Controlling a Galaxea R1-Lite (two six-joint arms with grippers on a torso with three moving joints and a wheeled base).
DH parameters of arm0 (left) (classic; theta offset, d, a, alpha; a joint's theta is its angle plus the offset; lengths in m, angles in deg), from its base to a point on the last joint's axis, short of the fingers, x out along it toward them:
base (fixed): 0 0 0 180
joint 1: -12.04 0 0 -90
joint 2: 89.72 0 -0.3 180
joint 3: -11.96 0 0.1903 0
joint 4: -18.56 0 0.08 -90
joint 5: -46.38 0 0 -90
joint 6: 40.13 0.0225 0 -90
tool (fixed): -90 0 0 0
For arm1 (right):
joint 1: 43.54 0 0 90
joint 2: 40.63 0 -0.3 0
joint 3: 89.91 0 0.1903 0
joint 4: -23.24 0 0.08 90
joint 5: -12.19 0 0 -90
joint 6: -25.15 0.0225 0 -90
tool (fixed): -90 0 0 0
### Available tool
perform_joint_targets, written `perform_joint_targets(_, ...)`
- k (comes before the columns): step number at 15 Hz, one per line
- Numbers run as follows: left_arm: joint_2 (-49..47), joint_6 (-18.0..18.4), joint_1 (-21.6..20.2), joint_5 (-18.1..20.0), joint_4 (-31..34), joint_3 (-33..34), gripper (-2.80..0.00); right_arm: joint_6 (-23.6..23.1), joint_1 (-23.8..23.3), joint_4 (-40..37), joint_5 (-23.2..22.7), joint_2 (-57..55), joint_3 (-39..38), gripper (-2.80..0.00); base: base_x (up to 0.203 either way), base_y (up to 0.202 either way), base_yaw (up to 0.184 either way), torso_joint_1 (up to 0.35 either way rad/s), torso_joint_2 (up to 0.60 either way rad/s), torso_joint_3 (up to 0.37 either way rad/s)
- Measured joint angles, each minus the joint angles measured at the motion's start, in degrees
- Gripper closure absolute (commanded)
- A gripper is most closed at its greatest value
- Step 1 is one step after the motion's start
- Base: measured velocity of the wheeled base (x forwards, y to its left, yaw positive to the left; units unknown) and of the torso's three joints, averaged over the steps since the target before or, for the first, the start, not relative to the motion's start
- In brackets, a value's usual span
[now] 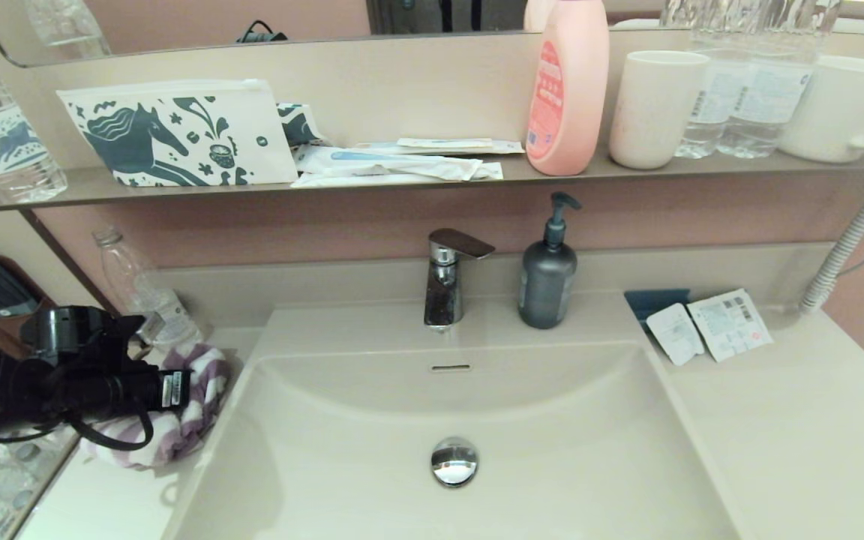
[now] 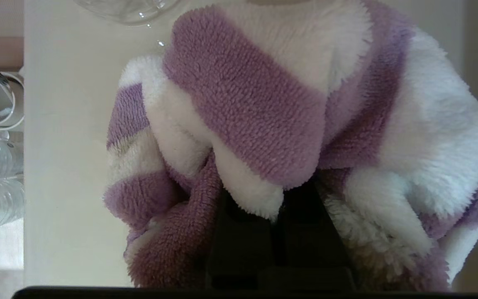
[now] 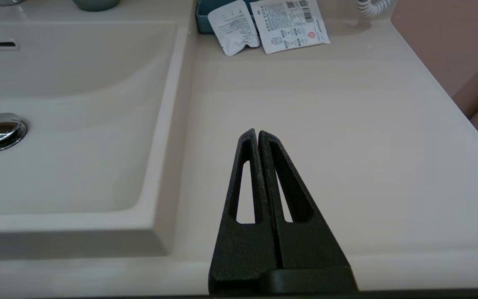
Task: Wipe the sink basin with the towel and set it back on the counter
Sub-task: Wipe the sink
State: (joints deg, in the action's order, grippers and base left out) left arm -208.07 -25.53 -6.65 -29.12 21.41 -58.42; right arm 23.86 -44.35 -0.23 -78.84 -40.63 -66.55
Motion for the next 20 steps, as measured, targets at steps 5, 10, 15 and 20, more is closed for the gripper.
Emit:
perform_joint_targets(5, 4.01, 0.15, -0.95, 1.31, 0.07, 7.23, 0.0, 0.0, -0.02, 0.0, 0.0, 0.0, 0.0, 0.0, 0.0, 0.0, 0.0, 0.0, 0.0, 0.0)
perform_joint_targets(10, 10.75, 0.59, -2.41, 1.08, -0.05, 17.97, 0.0, 0.0, -0.02, 0.01, 0.02, 0.0, 0.0, 0.0, 0.0, 0.0, 0.0, 0.0, 0.0, 0.0)
perform_joint_targets(15, 13.26, -2.36, -0.12, -0.57, 1.8, 20.34, 0.0, 0.0, 0.0, 0.0, 0.0, 0.0, 0.0, 0.0, 0.0, 0.0, 0.0, 0.0, 0.0, 0.0)
perform_joint_targets(20, 8.78, -11.77, 6.23, -3.06, 6.56, 8.25, 0.0, 0.0, -0.04, 0.01, 0.01, 0.0, 0.0, 0.0, 0.0, 0.0, 0.0, 0.0, 0.0, 0.0)
